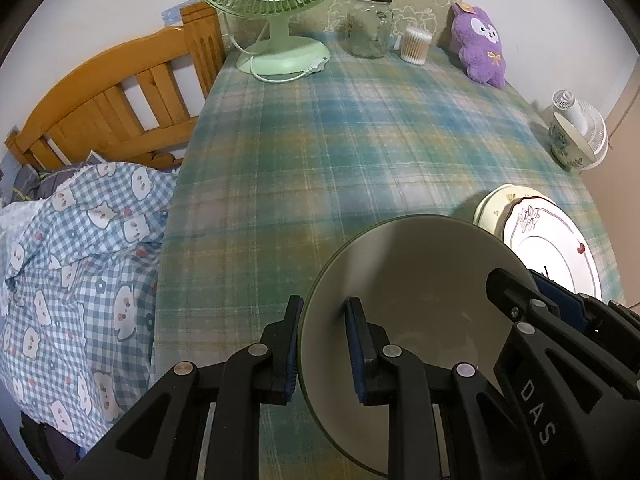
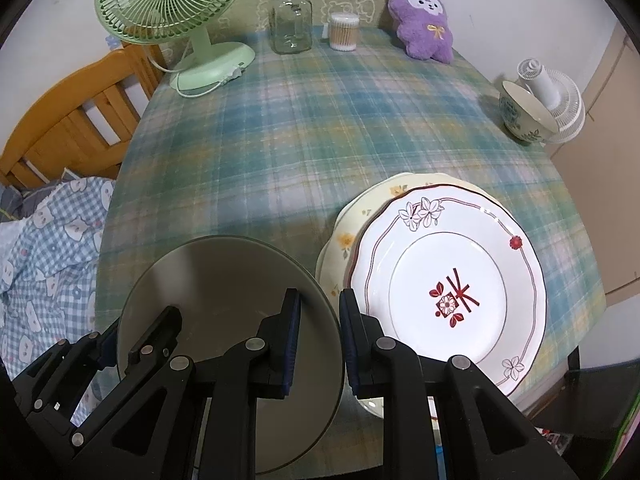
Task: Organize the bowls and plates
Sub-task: 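Lower the second bowl onto the first bowl and open the left tool, then raise both open tools away from the placed bowl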
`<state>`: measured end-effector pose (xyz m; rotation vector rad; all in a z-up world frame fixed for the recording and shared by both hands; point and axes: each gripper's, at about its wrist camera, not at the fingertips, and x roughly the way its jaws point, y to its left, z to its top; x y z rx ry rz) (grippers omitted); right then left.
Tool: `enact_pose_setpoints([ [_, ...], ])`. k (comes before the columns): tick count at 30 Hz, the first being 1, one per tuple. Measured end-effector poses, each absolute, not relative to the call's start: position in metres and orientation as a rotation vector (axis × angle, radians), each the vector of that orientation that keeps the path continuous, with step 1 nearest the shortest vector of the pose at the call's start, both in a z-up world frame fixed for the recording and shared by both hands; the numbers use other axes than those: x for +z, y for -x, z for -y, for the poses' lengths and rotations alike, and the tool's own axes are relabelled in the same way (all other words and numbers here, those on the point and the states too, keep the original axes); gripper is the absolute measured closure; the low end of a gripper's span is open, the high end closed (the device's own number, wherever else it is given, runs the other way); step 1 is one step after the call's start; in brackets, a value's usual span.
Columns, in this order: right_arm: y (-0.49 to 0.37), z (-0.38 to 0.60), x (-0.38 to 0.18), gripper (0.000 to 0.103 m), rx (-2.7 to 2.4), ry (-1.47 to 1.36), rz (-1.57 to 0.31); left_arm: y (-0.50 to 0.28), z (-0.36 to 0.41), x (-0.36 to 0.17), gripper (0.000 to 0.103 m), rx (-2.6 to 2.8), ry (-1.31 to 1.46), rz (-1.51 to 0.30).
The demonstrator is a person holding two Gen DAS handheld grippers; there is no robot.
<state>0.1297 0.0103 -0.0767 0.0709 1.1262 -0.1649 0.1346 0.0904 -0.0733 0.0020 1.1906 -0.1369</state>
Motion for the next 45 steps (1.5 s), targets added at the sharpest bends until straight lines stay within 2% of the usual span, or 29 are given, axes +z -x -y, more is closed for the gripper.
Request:
enact_pose_setpoints([
  [9, -0.134, -0.011, -0.079, 0.077, -0.161, -0.062, -1.137, -0.139, -0.092, -0.075, 0.082, -0.156, -0.001, -1.196],
  [11, -0.135, -0.009, -0.079, 0.075, -0.148, -0.072, -1.147, -0.139, -0.091, -0.075, 0.072, -0.177, 0.006, -1.207],
  [14, -0.134, -0.009, -0.075, 0.072, -0.133, -0.086, -1.153, -0.139, -0.090, -0.072, 0.065, -0.174, -0.001, -1.213],
  [16, -0.132, -0.011, -0.070, 0.066, -0.126, -0.082, -1.143, -0.139, -0.091, -0.070, 0.063, -0.177, -0.001, -1.212],
  [18, -0.130, -0.014, -0.063, 0.044, -0.121, -0.073, -1.121, -0.138, -0.092, -0.065, 0.059, -0.180, 0.005, -1.204],
  [20, -0.126, -0.016, -0.052, 0.036, -0.124, -0.061, -1.085, -0.138, -0.094, -0.058, 0.048, -0.190, 0.011, -1.191],
  [21, -0.125, -0.017, -0.048, 0.035, -0.122, -0.057, -1.075, -0.138, -0.094, -0.054, 0.047, -0.194, 0.010, -1.185],
  [23, -0.123, -0.018, -0.039, 0.034, -0.115, -0.056, -1.062, -0.137, -0.095, -0.044, 0.041, -0.199, 0.006, -1.160],
  [31, -0.114, -0.014, -0.003, 0.031, -0.119, -0.055, -0.994, -0.136, -0.093, -0.012, 0.032, -0.222, 0.002, -1.093],
  [39, -0.117, -0.001, 0.028, 0.028, -0.117, -0.034, -0.927, -0.139, -0.084, 0.014, 0.029, -0.212, 0.015, -1.032],
  [41, -0.119, 0.002, 0.032, 0.028, -0.112, -0.028, -0.910, -0.140, -0.080, 0.020, 0.025, -0.193, 0.007, -1.007],
  [45, -0.128, 0.015, 0.040, 0.028, -0.089, -0.030, -0.909, -0.147, -0.069, 0.028, 0.023, -0.154, 0.001, -0.998],
])
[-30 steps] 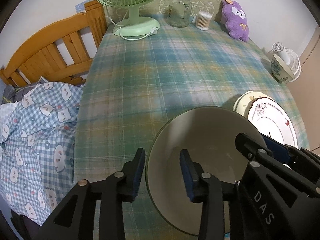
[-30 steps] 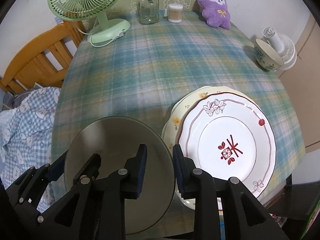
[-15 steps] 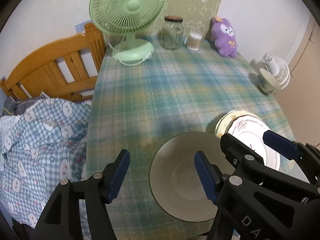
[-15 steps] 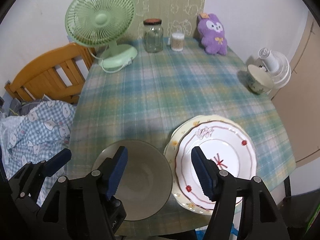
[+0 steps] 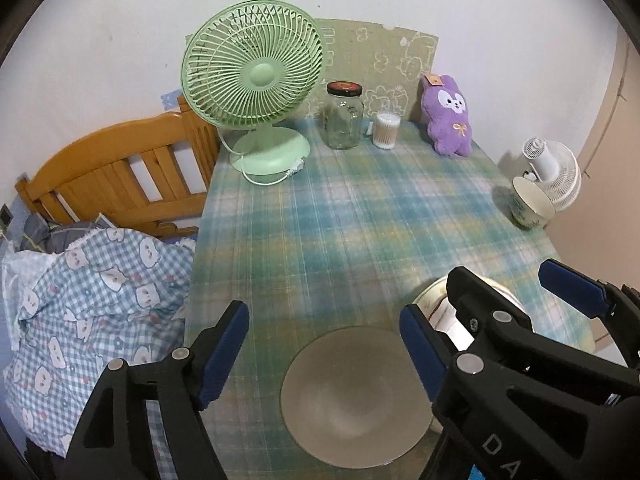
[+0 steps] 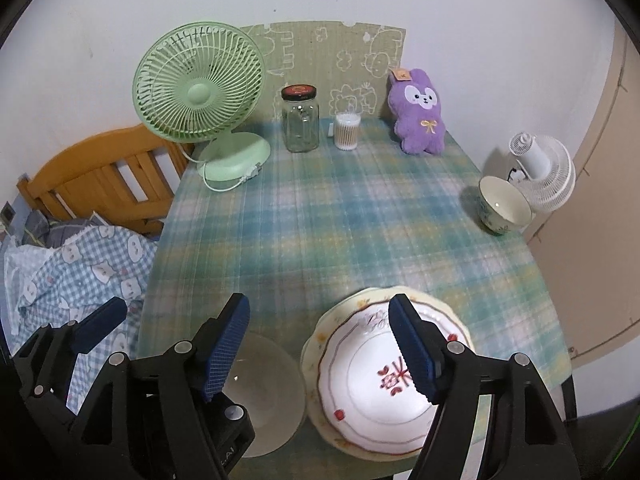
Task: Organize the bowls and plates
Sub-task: 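Raise both open tools away from the placed bowl, then reach both tools to the white bowl by the white fan and grasp its rim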
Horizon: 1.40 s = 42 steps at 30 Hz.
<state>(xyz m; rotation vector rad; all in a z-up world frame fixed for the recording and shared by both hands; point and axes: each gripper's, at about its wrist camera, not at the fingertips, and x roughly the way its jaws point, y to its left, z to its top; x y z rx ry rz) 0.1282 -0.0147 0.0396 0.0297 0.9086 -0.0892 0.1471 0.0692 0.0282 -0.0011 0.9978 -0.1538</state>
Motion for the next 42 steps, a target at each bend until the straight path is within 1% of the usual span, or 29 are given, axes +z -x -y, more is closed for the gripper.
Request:
enact_pose_setpoints([
  [5, -0.139, 0.035, 0.048, 0.022, -0.078, -0.019, -0.898, -0.156, -0.051, 0.037, 0.021, -0.145, 0.016, -0.990],
  [9, -0.150, 0.057, 0.052, 0.019, -0.063, 0.000, -0.900, -0.162, -0.031, 0.041, 0.019, -0.133, 0.025, -0.995],
  [12, -0.159, 0.072, 0.055, 0.018, -0.048, 0.021, -0.895, -0.167, -0.014, 0.045, 0.016, -0.108, 0.024, -0.985],
  [18, -0.177, 0.107, 0.061, 0.014, -0.011, 0.027, -0.890, -0.180, 0.014, 0.053, 0.015, -0.078, 0.049, -0.981],
  [25, -0.195, 0.144, 0.061, 0.013, 0.028, 0.021, -0.888, -0.195, 0.051, 0.056, 0.013, -0.039, 0.048, -0.979],
  [42, -0.238, 0.262, 0.054, 0.013, 0.025, -0.043, -0.883, -0.237, 0.159, 0.054, 0.014, -0.098, 0.040, -0.976],
])
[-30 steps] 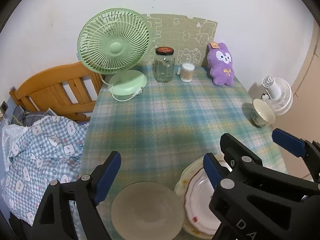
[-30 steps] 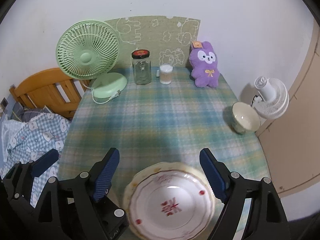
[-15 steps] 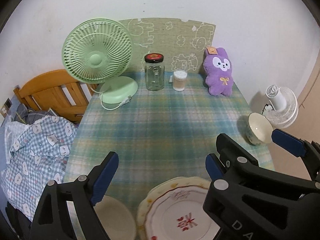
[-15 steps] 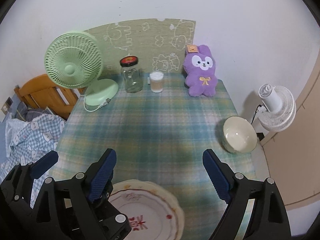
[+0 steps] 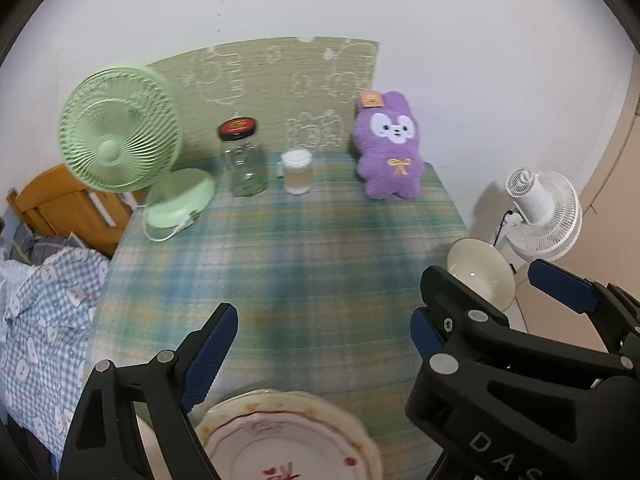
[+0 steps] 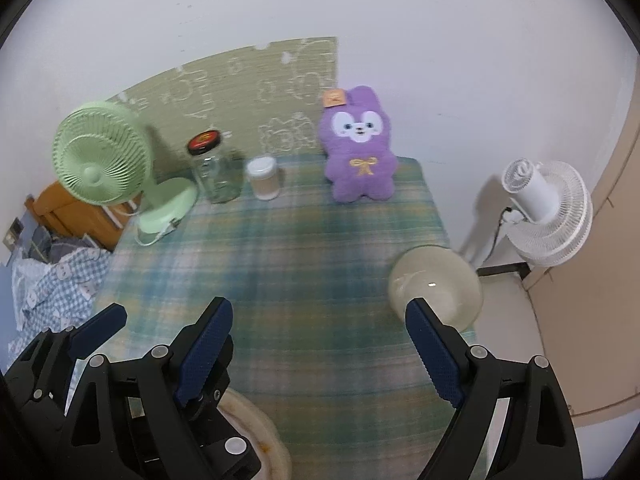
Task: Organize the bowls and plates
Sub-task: 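Reach both tools to the white bowl by the white fan and grasp its rim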
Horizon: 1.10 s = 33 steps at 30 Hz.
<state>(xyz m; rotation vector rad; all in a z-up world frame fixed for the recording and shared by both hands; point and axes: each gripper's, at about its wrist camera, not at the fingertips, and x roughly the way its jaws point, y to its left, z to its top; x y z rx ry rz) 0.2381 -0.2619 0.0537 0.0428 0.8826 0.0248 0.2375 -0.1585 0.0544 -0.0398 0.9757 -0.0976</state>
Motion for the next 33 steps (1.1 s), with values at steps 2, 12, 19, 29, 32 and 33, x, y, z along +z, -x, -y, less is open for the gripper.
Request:
enact_pose_setpoints([
  [2, -0.241, 0.275, 0.052, 0.013, 0.009, -0.039, -0.883, -0.242, 0.173, 0.052, 0.014, -0.105, 0.034, -0.977],
  [12, -0.259, 0.335, 0.035, 0.013, -0.047, -0.039, -0.908, -0.263, 0.231, 0.034, 0.016, -0.158, 0.026, -1.001],
  [19, -0.277, 0.375, 0.017, 0.013, -0.100, -0.063, -0.915, -0.281, 0.268, 0.019, 0.026, -0.185, 0.024, -1.018],
  [29, -0.303, 0.413, -0.013, 0.019, -0.148, -0.084, -0.932, -0.309, 0.305, -0.012, 0.035, -0.227, 0.000, -1.045],
  [32, -0.309, 0.423, -0.024, 0.021, -0.162, -0.098, -0.946, -0.316, 0.313, -0.023, 0.040, -0.235, -0.005, -1.060],
  [33, -0.310, 0.425, -0.027, 0.023, -0.165, -0.100, -0.950, -0.317, 0.315, -0.026, 0.041, -0.237, -0.006, -1.063],
])
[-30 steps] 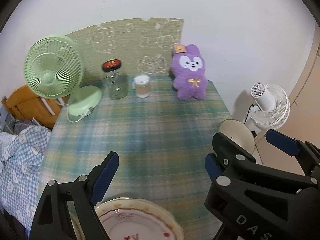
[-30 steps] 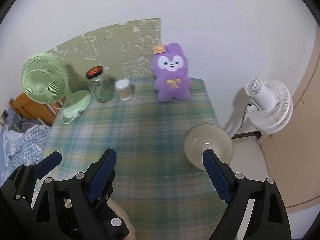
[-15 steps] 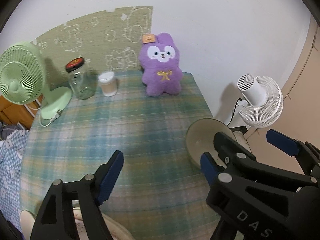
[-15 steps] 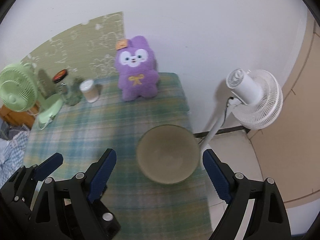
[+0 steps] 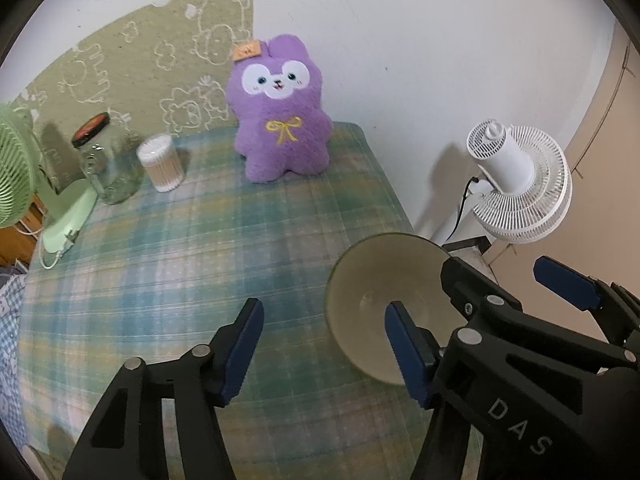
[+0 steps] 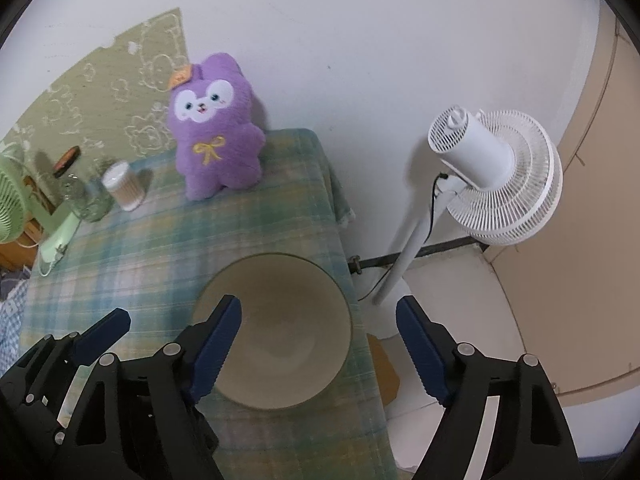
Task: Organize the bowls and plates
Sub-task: 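Reach both tools to the white bowl by the white fan and grasp its rim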
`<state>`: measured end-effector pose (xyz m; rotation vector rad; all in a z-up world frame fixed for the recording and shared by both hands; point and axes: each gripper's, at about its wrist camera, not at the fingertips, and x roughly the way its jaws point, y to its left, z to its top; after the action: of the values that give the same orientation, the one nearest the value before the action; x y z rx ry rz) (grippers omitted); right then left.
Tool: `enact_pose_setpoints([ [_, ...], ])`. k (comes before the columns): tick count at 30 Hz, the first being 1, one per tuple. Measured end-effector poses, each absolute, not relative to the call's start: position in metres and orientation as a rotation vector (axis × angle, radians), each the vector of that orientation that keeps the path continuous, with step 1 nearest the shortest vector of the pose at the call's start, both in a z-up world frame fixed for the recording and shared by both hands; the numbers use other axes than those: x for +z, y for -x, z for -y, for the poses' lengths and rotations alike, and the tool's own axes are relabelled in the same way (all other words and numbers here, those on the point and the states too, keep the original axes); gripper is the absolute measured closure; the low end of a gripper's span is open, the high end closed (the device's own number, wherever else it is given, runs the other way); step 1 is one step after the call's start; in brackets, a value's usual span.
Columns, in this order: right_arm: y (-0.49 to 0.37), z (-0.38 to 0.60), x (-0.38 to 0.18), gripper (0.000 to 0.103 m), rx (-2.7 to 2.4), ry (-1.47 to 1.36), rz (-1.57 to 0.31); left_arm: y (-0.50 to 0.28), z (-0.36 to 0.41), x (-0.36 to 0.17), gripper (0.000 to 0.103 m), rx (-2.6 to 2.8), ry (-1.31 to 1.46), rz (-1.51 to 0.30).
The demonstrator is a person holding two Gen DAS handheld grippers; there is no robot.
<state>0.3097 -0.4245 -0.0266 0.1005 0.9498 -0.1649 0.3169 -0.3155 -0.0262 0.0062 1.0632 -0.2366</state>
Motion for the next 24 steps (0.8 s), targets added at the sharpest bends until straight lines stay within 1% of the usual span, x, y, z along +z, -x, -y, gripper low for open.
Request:
enact_pose_setpoints([
  [4, -0.317, 0.434, -0.041, 0.030, -0.172, -0.120, -0.974, -0.324, 0.323, -0.043, 0.047, -0.249, -0.005, -1.087],
  [6, -0.320, 0.437, -0.049, 0.035, -0.179, -0.127, -0.983, -0.326, 0.326, -0.049, 0.051, -0.249, -0.007, -1.100],
  [8, -0.322, 0.440, -0.055, 0.037, -0.182, -0.130, -0.991, -0.329, 0.329, -0.056, 0.057, -0.248, -0.012, -1.116],
  [10, -0.325, 0.442, -0.061, 0.039, -0.183, -0.132, -1.000, -0.331, 0.332, -0.062, 0.060, -0.248, -0.015, -1.128],
  [12, -0.328, 0.443, -0.067, 0.046, -0.181, -0.136, -1.011, -0.333, 0.334, -0.067, 0.064, -0.243, -0.023, -1.136],
  [15, -0.332, 0.445, -0.075, 0.054, -0.177, -0.149, -1.032, -0.336, 0.336, -0.075, 0.069, -0.237, -0.034, -1.149],
  [19, -0.336, 0.447, -0.082, 0.061, -0.176, -0.155, -1.048, -0.340, 0.338, -0.081, 0.074, -0.227, -0.047, -1.160],
  [22, -0.339, 0.448, -0.085, 0.067, -0.173, -0.158, -1.054, -0.343, 0.338, -0.086, 0.080, -0.224, -0.048, -1.169],
  [24, -0.341, 0.449, -0.087, 0.073, -0.170, -0.159, -1.058, -0.345, 0.338, -0.088, 0.084, -0.217, -0.048, -1.178],
])
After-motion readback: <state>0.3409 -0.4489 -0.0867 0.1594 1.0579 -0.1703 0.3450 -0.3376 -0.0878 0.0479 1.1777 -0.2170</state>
